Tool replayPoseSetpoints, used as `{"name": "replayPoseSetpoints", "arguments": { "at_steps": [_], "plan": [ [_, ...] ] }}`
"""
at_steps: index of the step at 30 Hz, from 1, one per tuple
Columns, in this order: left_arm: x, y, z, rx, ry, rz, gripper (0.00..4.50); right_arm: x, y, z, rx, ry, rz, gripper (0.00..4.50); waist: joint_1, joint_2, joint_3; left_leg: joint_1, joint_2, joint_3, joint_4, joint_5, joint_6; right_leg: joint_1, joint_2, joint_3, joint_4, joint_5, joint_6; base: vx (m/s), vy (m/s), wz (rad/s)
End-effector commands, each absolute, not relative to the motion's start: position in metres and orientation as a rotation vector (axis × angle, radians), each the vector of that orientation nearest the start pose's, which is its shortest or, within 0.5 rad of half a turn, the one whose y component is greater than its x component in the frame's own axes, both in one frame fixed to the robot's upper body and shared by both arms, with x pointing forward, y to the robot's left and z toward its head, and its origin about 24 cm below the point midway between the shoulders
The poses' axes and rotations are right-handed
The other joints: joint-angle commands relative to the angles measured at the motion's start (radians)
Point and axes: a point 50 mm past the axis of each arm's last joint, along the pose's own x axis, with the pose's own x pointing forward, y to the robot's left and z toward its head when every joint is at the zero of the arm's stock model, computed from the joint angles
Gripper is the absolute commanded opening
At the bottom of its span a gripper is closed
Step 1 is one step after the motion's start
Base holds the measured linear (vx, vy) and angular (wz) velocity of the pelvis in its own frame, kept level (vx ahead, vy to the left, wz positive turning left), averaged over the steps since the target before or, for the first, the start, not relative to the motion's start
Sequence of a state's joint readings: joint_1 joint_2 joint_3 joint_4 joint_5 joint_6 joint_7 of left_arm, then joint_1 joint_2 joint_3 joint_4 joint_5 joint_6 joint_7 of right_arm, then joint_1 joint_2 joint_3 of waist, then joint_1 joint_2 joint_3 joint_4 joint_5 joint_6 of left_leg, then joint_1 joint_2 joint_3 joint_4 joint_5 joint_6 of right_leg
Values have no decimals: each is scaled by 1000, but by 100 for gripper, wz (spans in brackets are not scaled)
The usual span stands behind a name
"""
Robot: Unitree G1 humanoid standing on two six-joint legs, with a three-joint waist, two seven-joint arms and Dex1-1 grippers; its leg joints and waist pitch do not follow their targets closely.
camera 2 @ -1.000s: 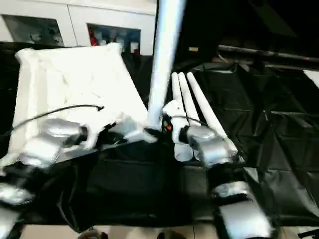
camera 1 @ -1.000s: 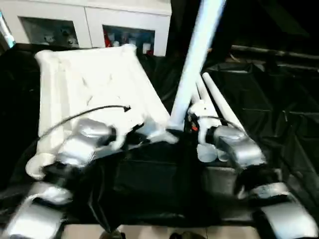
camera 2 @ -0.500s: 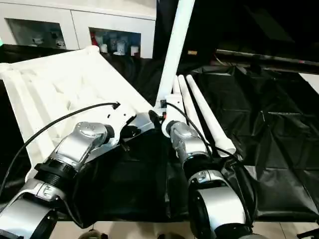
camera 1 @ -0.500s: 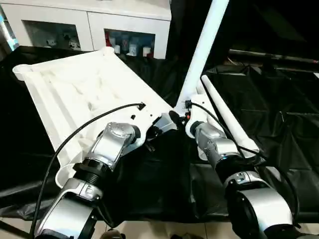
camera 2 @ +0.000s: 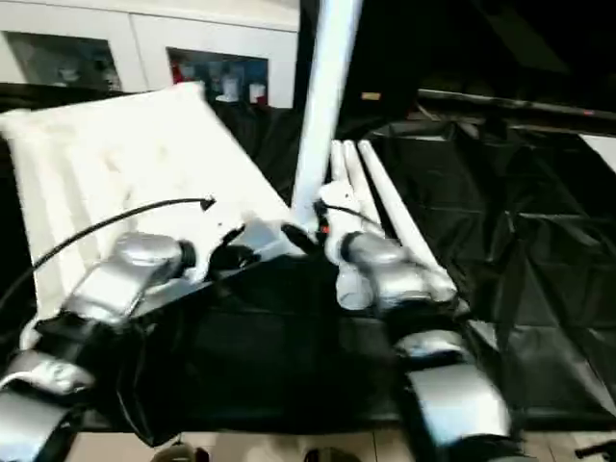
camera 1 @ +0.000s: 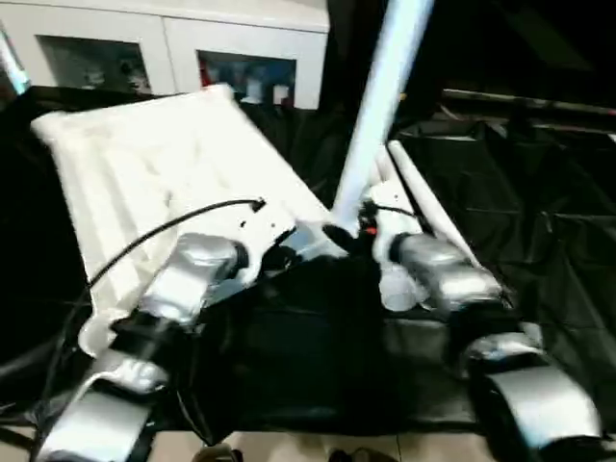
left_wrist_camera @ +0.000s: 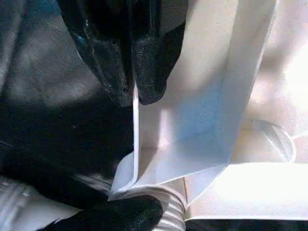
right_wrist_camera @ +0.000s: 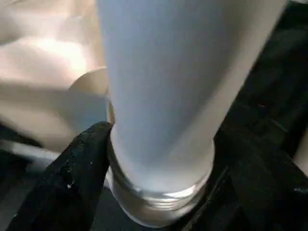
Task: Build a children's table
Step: Rotate leg to tighten
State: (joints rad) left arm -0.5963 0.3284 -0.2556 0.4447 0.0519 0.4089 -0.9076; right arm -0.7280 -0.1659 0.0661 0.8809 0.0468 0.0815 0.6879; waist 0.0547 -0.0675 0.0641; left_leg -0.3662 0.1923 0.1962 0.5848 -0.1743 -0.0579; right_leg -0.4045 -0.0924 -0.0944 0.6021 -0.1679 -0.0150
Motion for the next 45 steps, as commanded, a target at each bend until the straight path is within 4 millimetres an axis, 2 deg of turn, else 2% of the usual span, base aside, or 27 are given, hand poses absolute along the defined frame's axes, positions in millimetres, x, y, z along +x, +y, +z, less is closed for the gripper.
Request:
{"name": "replayPoseSetpoints", "arguments": {
  "at_steps": [1,4,7,10,11,13,14,19,21,23,24,25,27,28,29,30,33,34,35,37,38,39,40,41,42,43,45],
  "plan": [
    [320,127,54,328,514,-1089,0,357,-128,55,-146,316,812,375,3,5,-70,14,48,-21,-69,-247,13,40,-69,60,-76,-303,-185,0,0,0],
    [313,130,58,336,503,-1187,0,353,-133,59,-159,324,905,375,5,7,-73,12,50,-19,-67,-194,31,45,-67,61,-60,-205,-218,0,0,0],
    [311,132,59,341,512,-1214,0,350,-134,59,-181,339,963,375,3,8,-72,13,49,-17,-67,-187,29,46,-64,61,-56,-178,-237,0,0,0],
    [311,133,59,348,512,-1216,0,350,-133,58,-200,352,970,375,4,7,-71,16,49,-16,-66,-200,24,46,-66,63,-59,-199,-237,0,0,0],
    [311,133,59,348,512,-1215,0,350,-133,57,-199,352,963,361,4,6,-69,15,49,-17,-67,-212,19,46,-67,63,-62,-224,-232,0,0,0],
    [311,134,59,346,509,-1217,0,350,-132,57,-183,350,959,361,5,5,-69,16,49,-19,-68,-229,8,45,-69,63,-65,-267,-217,0,0,0],
    [311,134,60,345,509,-1218,0,350,-131,58,-178,348,964,334,5,5,-69,16,50,-19,-68,-230,7,45,-69,63,-66,-272,-214,0,0,0],
    [311,135,59,340,509,-1218,0,348,-128,59,-143,335,990,308,4,5,-70,15,50,-19,-68,-223,8,45,-67,63,-63,-257,-214,0,0,0],
    [311,135,59,339,510,-1217,0,347,-127,58,-137,336,993,284,4,5,-70,16,49,-18,-67,-219,9,45,-67,63,-63,-250,-216,0,0,0],
    [312,136,58,336,518,-1193,0,346,-125,54,-97,339,971,281,4,6,-70,15,49,-18,-67,-213,10,45,-67,63,-62,-245,-216,0,0,0],
    [316,136,56,342,528,-1144,0,347,-123,48,-58,355,901,277,3,5,-70,13,49,-19,-67,-206,10,47,-67,63,-61,-238,-216,0,0,0],
    [316,136,56,344,529,-1138,0,347,-123,48,-54,358,891,275,3,6,-68,15,48,-18,-69,-216,5,43,-67,64,-63,-254,-213,0,0,0],
    [323,136,53,350,541,-1052,0,348,-122,41,-37,389,822,274,1,5,-66,17,48,-19,-70,-241,-6,41,-66,63,-68,-295,-204,0,0,0],
    [328,136,51,356,552,-985,0,349,-119,36,-21,411,758,274,-1,6,-62,22,46,-20,-70,-282,-21,35,-67,63,-78,-370,-186,0,0,0],
    [332,134,49,362,562,-925,0,351,-117,32,-11,430,683,274,-1,7,-62,22,46,-23,-71,-298,-27,35,-68,62,-81,-401,-176,0,0,0],
    [336,132,47,362,564,-871,0,352,-114,27,2,448,608,274,-3,7,-59,26,45,-24,-72,-322,-42,29,-69,61,-88,-456,-159,0,0,0],
    [342,121,44,355,570,-788,0,353,-105,17,44,487,433,273,-6,6,-57,34,42,-30,-69,-379,-52,23,-73,54,-104,-574,-116,0,0,0],
    [343,118,44,359,570,-776,0,353,-102,16,56,492,402,273,-8,6,-54,38,40,-32,-67,-406,-51,16,-73,51,-113,-624,-91,0,0,0],
    [345,108,44,355,560,-755,0,352,-91,13,91,498,365,273,-13,11,-53,42,40,-33,-67,-434,-52,11,-73,49,-121,-652,-76,0,0,0],
    [347,95,44,340,547,-733,0,351,-76,12,120,506,333,273,-13,13,-54,53,39,-39,-64,-474,-60,7,-71,35,-131,-673,-54,0,0,0],
    [348,88,45,335,537,-726,0,350,-66,14,127,491,351,273,-18,17,-54,54,41,-44,-70,-514,-60,13,-68,24,-137,-653,-43,0,0,0],
    [349,83,45,333,530,-720,0,351,-61,15,134,478,359,329,-18,18,-54,53,42,-46,-73,-522,-60,15,-67,23,-137,-639,-44,0,0,0],
    [349,81,46,332,524,-718,0,351,-57,17,133,467,362,329,-19,22,-53,57,44,-46,-77,-544,-62,14,-66,21,-139,-611,-48,0,0,0],
    [350,79,47,333,516,-721,0,353,-54,21,148,453,368,343,-21,19,-54,56,44,-48,-79,-552,-63,16,-66,20,-138,-598,-52,0,0,0],
    [350,78,47,335,509,-731,0,354,-53,24,160,437,377,349,-27,20,-52,50,44,-52,-83,-573,-66,20,-66,20,-134,-589,-55,-8,52,0],
    [349,78,48,337,505,-754,0,356,-52,27,145,420,390,371,-40,16,-55,33,45,-60,-90,-574,-68,34,-69,18,-127,-577,-56,9,57,-15],
    [348,78,48,338,504,-763,0,357,-52,29,136,412,397,379,-45,17,-63,12,47,-65,-97,-525,-68,53,-75,25,-115,-528,-67,9,55,-18]
  ]
}}
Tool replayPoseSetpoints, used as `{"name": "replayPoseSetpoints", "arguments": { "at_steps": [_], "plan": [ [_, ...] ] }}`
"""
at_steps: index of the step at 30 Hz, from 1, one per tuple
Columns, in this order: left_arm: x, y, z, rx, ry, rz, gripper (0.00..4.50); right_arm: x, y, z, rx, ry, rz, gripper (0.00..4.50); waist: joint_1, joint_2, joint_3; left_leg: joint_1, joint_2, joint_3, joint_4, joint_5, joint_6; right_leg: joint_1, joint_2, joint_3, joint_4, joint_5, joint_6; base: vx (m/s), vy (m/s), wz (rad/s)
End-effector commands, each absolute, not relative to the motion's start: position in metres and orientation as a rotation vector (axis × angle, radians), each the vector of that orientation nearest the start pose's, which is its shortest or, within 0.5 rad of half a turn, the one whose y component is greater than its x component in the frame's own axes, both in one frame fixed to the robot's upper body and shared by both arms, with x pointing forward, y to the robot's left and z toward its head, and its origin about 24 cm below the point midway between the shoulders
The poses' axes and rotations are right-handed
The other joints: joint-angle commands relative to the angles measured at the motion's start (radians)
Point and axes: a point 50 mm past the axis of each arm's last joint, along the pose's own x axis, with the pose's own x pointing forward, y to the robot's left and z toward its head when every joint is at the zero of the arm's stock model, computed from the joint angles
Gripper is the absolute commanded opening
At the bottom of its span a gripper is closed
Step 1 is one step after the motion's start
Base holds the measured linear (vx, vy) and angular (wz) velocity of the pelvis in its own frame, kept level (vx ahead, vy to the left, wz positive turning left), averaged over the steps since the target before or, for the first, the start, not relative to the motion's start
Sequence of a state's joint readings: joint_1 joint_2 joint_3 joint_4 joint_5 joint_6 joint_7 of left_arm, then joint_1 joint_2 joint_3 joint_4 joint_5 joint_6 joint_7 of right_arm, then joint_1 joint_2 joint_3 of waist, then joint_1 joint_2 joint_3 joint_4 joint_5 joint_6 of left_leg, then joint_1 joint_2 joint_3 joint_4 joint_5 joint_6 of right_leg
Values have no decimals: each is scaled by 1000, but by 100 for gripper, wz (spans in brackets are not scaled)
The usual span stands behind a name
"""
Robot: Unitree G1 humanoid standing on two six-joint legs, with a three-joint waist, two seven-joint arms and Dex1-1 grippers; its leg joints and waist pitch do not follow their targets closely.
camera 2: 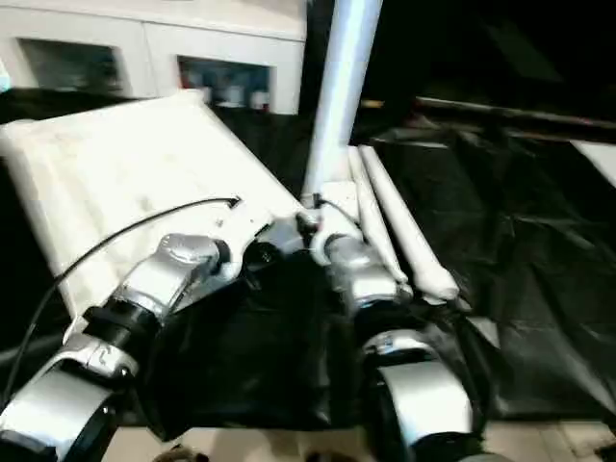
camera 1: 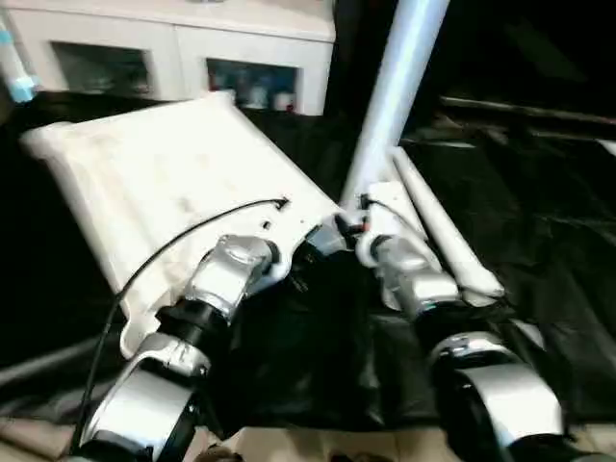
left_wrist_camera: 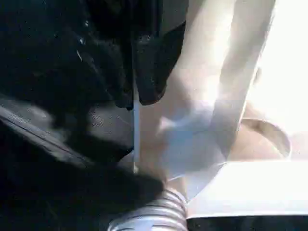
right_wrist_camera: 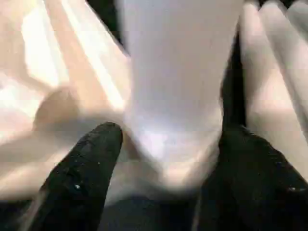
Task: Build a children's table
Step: Rotate leg to tighten
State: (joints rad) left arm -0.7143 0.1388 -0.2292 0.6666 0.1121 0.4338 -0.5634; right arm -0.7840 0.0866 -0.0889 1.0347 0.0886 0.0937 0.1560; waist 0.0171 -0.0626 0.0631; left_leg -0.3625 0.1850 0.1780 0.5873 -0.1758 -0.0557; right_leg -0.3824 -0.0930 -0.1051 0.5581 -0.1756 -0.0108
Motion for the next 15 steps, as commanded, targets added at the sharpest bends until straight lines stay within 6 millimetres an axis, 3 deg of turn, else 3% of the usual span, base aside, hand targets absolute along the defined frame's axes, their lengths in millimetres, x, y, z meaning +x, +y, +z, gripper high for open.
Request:
{"name": "replayPoseSetpoints", "arguments": {
  "at_steps": [1,2,3,5,6,7,11,13,15],
  "plan": [
    [346,82,47,346,495,-800,0,359,-53,34,113,377,441,386,-7,9,-64,12,53,-42,-97,-480,-61,19,-77,45,-70,-458,-102,0,0,0],
    [346,82,47,346,495,-800,0,359,-53,34,113,377,441,386,-7,9,-64,12,53,-42,-97,-480,-61,19,-77,45,-70,-458,-102,0,0,0],
    [345,84,47,347,492,-817,0,360,-54,36,102,364,461,394,-4,8,-60,22,49,-33,-88,-472,-41,8,-80,53,-75,-458,-129,0,0,0],
    [341,95,46,359,501,-857,0,362,-67,42,49,323,555,394,1,6,-62,12,51,-32,-88,-416,-22,20,-84,55,-70,-452,-137,0,0,0],
    [341,95,46,359,501,-857,0,362,-67,42,49,323,555,394,1,6,-62,12,51,-32,-88,-416,-22,20,-84,55,-70,-452,-137,0,0,0],
    [338,103,44,361,512,-875,0,362,-78,45,15,308,604,394,6,3,-64,7,52,-28,-88,-369,-9,23,-83,58,-65,-421,-144,0,0,0],
    [336,118,43,380,517,-891,0,362,-99,49,-48,298,665,394,22,-1,-60,12,51,-18,-80,-330,10,13,-78,66,-59,-411,-158,0,0,0],
    [332,132,43,391,526,-922,0,359,-119,55,-117,290,736,394,29,-2,-66,7,52,-17,-80,-274,18,20,-75,67,-46,-342,-171,0,0,0],
    [328,138,46,398,509,-976,0,356,-127,60,-146,287,803,394,33,-3,-63,11,49,-12,-77,-276,29,17,-72,68,-48,-342,-175,0,0,0]
  ]
}}
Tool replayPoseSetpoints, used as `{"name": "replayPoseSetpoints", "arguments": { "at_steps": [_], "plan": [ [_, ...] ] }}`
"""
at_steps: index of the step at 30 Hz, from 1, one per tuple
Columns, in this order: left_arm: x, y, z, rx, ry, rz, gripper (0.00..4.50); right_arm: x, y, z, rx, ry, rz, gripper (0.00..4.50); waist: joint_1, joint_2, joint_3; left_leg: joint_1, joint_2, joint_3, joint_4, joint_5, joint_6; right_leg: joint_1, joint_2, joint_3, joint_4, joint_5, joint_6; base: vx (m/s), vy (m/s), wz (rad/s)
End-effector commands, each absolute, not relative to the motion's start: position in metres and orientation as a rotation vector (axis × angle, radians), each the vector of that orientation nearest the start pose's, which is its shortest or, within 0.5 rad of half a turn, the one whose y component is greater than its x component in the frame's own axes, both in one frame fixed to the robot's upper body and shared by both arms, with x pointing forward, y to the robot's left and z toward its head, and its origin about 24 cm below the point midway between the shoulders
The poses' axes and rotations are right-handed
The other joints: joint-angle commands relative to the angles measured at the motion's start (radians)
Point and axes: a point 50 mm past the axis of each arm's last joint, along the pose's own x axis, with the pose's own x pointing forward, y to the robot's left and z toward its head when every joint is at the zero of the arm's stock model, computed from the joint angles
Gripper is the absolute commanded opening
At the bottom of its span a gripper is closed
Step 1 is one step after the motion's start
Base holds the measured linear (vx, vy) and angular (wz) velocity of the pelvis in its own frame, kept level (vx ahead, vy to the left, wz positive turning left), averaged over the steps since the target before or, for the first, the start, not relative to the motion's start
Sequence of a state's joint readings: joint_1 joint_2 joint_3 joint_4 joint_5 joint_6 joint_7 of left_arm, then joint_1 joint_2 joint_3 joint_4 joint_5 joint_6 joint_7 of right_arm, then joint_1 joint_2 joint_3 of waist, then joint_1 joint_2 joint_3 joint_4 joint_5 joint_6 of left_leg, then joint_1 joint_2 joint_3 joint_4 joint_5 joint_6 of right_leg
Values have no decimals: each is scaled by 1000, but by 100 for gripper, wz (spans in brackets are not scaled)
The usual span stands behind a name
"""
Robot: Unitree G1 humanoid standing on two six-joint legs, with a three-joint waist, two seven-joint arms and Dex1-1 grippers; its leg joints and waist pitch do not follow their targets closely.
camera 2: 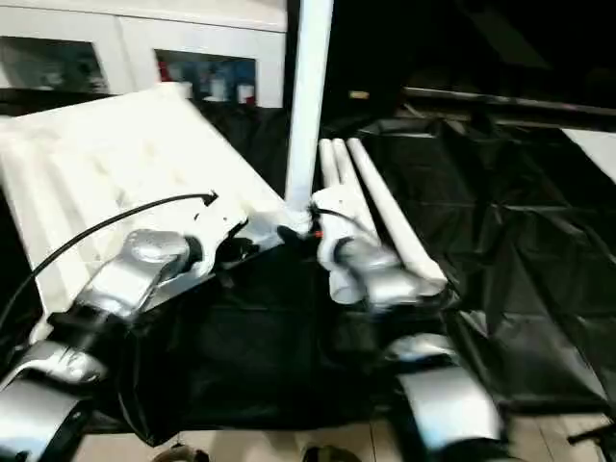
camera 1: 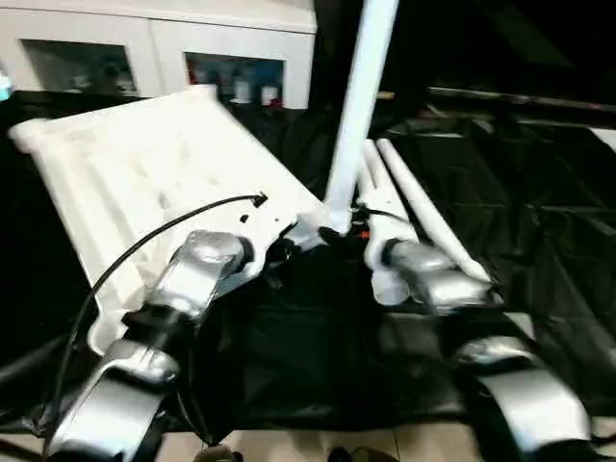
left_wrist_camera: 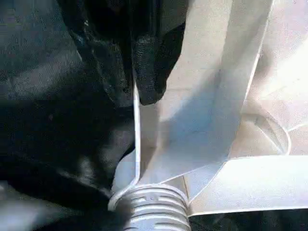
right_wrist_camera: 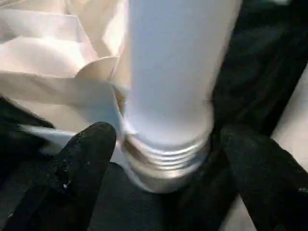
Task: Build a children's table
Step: Rotate leg to tighten
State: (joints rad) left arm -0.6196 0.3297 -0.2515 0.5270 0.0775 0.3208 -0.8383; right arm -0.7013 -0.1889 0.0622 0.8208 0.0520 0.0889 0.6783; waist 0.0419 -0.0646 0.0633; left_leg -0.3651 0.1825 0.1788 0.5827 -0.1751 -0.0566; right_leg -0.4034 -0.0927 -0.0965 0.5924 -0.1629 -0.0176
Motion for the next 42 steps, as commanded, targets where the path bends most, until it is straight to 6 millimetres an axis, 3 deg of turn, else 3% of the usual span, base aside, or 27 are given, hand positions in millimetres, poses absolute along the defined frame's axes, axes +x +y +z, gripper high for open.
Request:
{"name": "replayPoseSetpoints", "arguments": {
  "at_steps": [1,4,6,8,12,16,17,18,21,33,42],
  "plan": [
    [327,139,46,397,504,-996,0,355,-129,61,-153,286,824,394,9,-2,-65,11,53,-13,-70,-271,30,39,-74,62,-78,-351,-170,0,0,0],
    [317,145,50,387,504,-1122,0,348,-134,66,-181,286,946,394,11,2,-69,8,55,-13,-69,-235,33,44,-74,62,-72,-331,-179,21,-18,2],
    [310,151,52,402,525,-1215,0,342,-135,67,-207,298,1039,394,10,1,-73,5,56,-11,-67,-178,44,50,-68,60,-57,-229,-212,0,0,0],
    [305,154,53,411,550,-1260,0,339,-135,67,-216,306,1081,394,8,3,-73,4,57,-10,-67,-163,49,50,-65,60,-52,-198,-222,0,0,0],
    [297,166,57,415,592,-1340,0,327,-133,68,-241,333,1228,394,12,3,-73,11,60,-7,-66,-132,62,50,-59,60,-38,-109,-256,0,0,0],
    [295,170,61,421,603,-1362,0,323,-129,66,-277,337,1280,394,17,0,-69,15,60,-4,-67,-171,42,47,-64,62,-45,-166,-254,0,0,0],
    [295,171,61,421,603,-1363,0,323,-128,66,-277,336,1280,394,20,1,-68,17,60,-4,-68,-190,28,46,-66,63,-49,-203,-244,0,0,0],
    [295,171,62,420,602,-1363,0,325,-126,66,-269,330,1279,394,19,-6,-66,17,60,-5,-70,-209,17,45,-65,63,-53,-236,-232,0,0,0],
    [294,172,63,419,603,-1367,0,325,-123,68,-251,323,1294,394,20,-5,-65,18,60,-9,-72,-236,-4,43,-66,64,-56,-287,-208,0,0,0],
    [295,171,63,409,596,-1350,0,322,-115,62,-219,332,1334,281,20,-8,-70,14,58,-8,-67,-195,6,47,-65,63,-47,-225,-218,0,0,0],
    [295,167,62,398,592,-1344,0,320,-112,57,-202,343,1336,266,20,-8,-70,14,57,-10,-67,-219,-6,47,-64,63,-49,-250,-212,0,0,0]
  ]
}}
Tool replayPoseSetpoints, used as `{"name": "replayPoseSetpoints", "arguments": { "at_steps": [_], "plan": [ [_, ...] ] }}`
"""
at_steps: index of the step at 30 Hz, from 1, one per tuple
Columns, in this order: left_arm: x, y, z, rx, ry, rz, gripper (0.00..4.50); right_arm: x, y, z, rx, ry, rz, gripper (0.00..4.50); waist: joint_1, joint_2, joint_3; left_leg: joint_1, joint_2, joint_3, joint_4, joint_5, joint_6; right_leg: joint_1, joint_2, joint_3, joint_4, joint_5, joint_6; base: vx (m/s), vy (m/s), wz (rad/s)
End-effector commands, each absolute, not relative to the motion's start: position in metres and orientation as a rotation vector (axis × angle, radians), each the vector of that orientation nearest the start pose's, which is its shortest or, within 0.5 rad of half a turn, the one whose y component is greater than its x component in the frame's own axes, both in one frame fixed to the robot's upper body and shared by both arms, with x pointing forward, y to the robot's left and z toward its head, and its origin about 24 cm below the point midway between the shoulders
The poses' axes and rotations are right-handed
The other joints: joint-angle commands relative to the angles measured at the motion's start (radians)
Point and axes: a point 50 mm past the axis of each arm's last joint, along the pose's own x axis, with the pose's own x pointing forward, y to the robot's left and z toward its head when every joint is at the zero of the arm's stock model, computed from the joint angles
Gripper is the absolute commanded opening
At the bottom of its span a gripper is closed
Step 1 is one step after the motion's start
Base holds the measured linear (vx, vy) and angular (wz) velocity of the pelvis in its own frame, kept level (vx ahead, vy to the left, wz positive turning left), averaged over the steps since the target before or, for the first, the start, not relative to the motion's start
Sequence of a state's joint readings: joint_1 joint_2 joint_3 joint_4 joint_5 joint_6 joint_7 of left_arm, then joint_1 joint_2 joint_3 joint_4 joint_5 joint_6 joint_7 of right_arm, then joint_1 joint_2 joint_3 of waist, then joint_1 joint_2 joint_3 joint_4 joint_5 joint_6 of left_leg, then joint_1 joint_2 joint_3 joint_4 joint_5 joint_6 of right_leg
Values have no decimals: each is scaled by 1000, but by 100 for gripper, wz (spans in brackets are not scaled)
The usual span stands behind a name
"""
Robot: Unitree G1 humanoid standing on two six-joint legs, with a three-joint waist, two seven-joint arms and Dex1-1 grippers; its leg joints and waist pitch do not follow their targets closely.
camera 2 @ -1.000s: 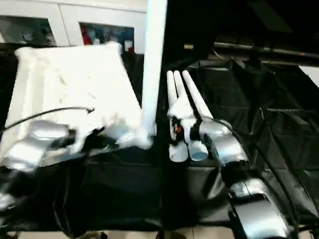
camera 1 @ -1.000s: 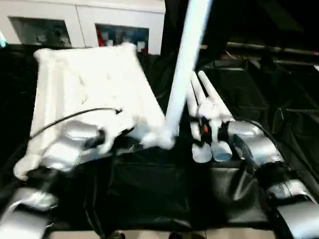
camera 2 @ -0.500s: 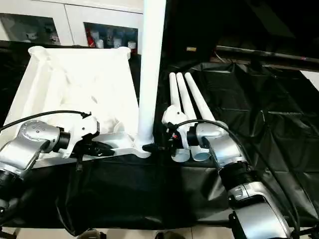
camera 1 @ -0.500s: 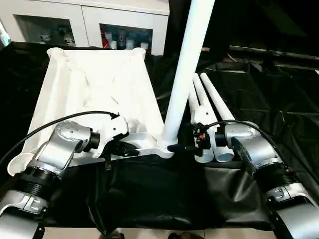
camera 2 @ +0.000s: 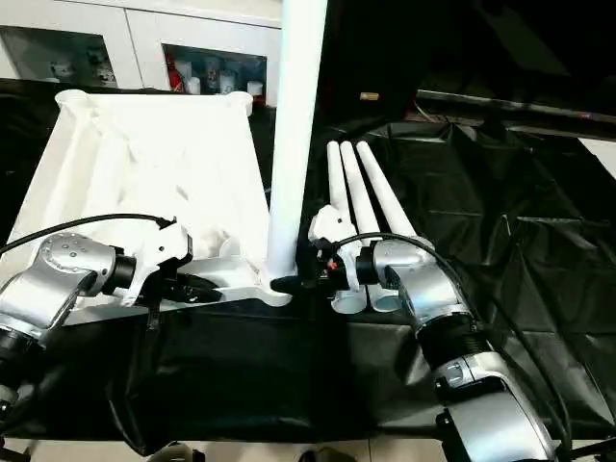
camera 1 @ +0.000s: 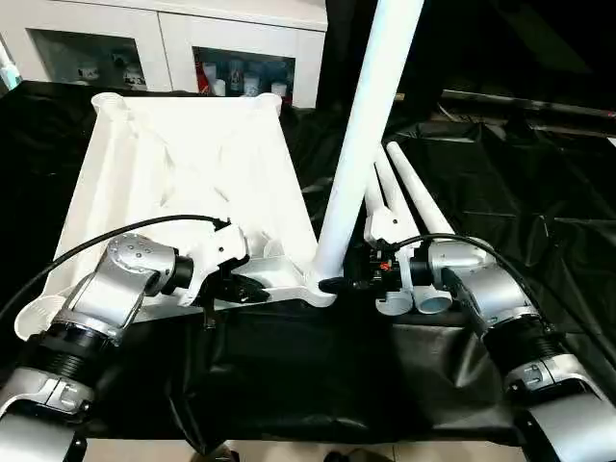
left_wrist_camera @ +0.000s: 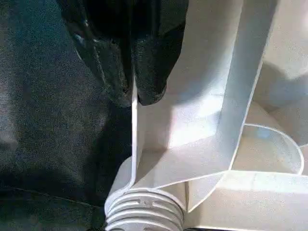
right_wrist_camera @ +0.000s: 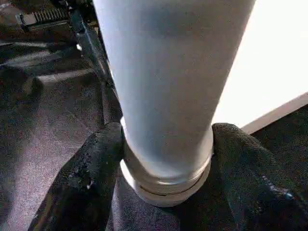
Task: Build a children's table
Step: Rotate leg to tighten
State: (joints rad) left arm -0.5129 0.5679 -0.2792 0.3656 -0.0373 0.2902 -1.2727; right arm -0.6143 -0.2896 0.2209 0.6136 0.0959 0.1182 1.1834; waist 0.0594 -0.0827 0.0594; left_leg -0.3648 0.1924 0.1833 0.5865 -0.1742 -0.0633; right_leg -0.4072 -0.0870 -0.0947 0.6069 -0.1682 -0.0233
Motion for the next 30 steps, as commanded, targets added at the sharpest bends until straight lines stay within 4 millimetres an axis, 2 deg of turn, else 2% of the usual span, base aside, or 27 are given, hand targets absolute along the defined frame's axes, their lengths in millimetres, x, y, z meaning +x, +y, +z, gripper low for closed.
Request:
{"name": "replayPoseSetpoints", "arguments": {
  "at_steps": [1,4,7,8,9,11,12,13,14,15,16,17,18,19,20,21,23,25,26,28,30],
  "plan": [
    [296,166,62,394,589,-1336,0,320,-112,56,-198,344,1331,266,3,11,-66,14,47,-15,-71,-221,0,50,-70,61,-63,-247,-205,0,0,0],
    [299,165,62,391,579,-1298,0,321,-111,53,-184,346,1297,265,2,11,-65,14,48,-15,-71,-230,-4,50,-71,61,-65,-257,-205,0,0,0],
    [312,160,58,384,560,-1143,0,331,-107,41,-129,362,1054,265,0,12,-59,19,48,-16,-73,-282,-23,42,-71,61,-75,-337,-189,0,0,0],
    [314,158,58,377,557,-1112,0,333,-106,37,-120,369,999,265,-4,11,-54,22,45,-19,-75,-325,-39,37,-73,59,-84,-410,-173,0,0,0],
    [320,152,57,365,546,-1050,0,335,-102,30,-74,388,904,265,-8,11,-56,22,44,-24,-75,-354,-53,40,-75,55,-88,-481,-147,0,0,0],
    [323,148,56,355,541,-1015,0,337,-98,26,-39,403,838,265,-10,8,-54,32,40,-28,-71,-399,-56,32,-78,49,-105,-592,-100,0,0,0],
    [327,140,54,341,535,-964,0,339,-91,20,14,426,732,265,-14,10,-50,35,39,-30,-69,-419,-49,25,-79,46,-119,-654,-71,0,0,0],
    [329,136,53,336,533,-942,0,340,-87,17,36,437,683,265,-14,10,-50,35,39,-30,-69,-419,-49,25,-79,46,-119,-654,-71,0,0,0],
    [329,136,53,335,533,-939,0,340,-86,17,40,439,675,265,-21,10,-47,41,36,-35,-67,-449,-57,20,-77,35,-128,-704,-52,0,0,0],
    [331,128,52,316,529,-906,0,341,-79,14,60,453,617,265,-30,15,-48,47,36,-43,-63,-495,-64,21,-78,18,-139,-733,-31,0,0,0],
    [333,121,51,304,527,-877,0,342,-72,13,68,462,570,265,-31,24,-49,49,38,-45,-64,-514,-68,23,-78,13,-139,-718,-32,0,0,0],
    [335,112,51,299,520,-850,0,343,-61,13,70,464,554,265,-36,25,-47,53,40,-48,-67,-539,-66,23,-76,5,-147,-709,-31,0,0,0],
    [336,99,52,304,505,-842,0,344,-47,18,74,440,558,265,-46,26,-46,49,45,-55,-74,-581,-67,35,-74,-11,-147,-678,-28,0,0,0],
    [336,97,52,305,503,-842,0,344,-45,19,76,437,559,265,-46,33,-46,53,49,-58,-77,-608,-71,37,-75,-17,-149,-662,-30,-29,50,-7],
    [335,90,53,320,489,-863,0,346,-40,24,93,412,573,300,-52,30,-47,46,54,-63,-86,-641,-74,48,-73,-19,-142,-630,-28,-29,50,-7],
    [335,90,53,320,489,-863,0,346,-40,24,93,412,573,335,-49,38,-43,54,55,-61,-91,-676,-75,43,-73,-16,-143,-612,-36,0,0,0],
    [333,87,54,331,478,-886,0,348,-40,27,91,399,574,335,-52,34,-41,58,48,-61,-88,-691,-76,39,-79,-18,-151,-630,-36,0,0,0],
    [332,89,54,337,474,-901,0,350,-43,29,63,381,581,346,-52,34,-41,59,44,-59,-82,-664,-72,36,-89,-17,-161,-667,-30,0,0,0],
    [332,91,54,348,470,-915,0,351,-46,30,45,366,594,359,-52,33,-42,59,43,-59,-81,-654,-70,38,-91,-17,-162,-667,-30,0,0,0],
    [329,97,54,355,471,-938,0,353,-54,34,24,342,619,359,-52,37,-43,46,48,-63,-90,-643,-71,47,-92,-16,-154,-631,-35,0,0,0],
    [328,102,54,364,468,-959,0,356,-62,37,27,332,645,359,-51,35,-44,45,48,-64,-91,-646,-72,46,-94,-13,-154,-625,-39,0,0,0]
  ]
}}
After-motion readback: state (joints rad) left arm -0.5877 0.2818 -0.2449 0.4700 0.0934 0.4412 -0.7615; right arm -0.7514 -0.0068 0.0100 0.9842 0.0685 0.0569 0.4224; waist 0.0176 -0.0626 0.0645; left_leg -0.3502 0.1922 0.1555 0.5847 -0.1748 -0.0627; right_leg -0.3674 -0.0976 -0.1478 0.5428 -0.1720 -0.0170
